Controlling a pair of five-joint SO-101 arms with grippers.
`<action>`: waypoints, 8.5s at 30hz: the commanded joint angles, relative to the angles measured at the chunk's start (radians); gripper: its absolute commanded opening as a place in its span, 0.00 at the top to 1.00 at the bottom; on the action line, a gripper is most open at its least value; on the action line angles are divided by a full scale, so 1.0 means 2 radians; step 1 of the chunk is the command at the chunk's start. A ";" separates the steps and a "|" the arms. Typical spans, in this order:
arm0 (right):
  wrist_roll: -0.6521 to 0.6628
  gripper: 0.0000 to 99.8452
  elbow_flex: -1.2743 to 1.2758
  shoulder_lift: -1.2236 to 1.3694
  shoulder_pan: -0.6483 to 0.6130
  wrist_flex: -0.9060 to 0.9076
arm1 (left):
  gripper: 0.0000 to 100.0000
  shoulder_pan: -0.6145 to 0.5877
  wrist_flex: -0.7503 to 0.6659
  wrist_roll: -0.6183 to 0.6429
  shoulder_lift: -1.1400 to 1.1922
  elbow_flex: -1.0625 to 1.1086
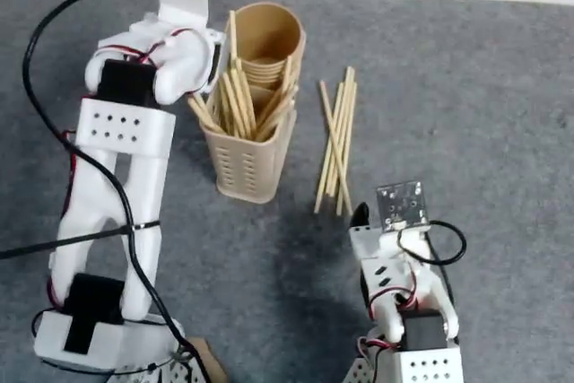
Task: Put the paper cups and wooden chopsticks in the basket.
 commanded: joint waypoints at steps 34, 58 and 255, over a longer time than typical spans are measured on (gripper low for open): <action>-0.006 0.88 0.000 0.003 0.005 0.002 | 0.85 -0.042 0.087 0.004 0.099 -0.227; -0.006 0.88 -0.252 0.267 0.006 0.092 | 0.85 -0.076 0.298 0.060 -0.069 -0.265; -0.081 0.99 -0.669 0.663 0.001 0.161 | 0.85 -0.128 -0.173 0.091 -0.408 0.633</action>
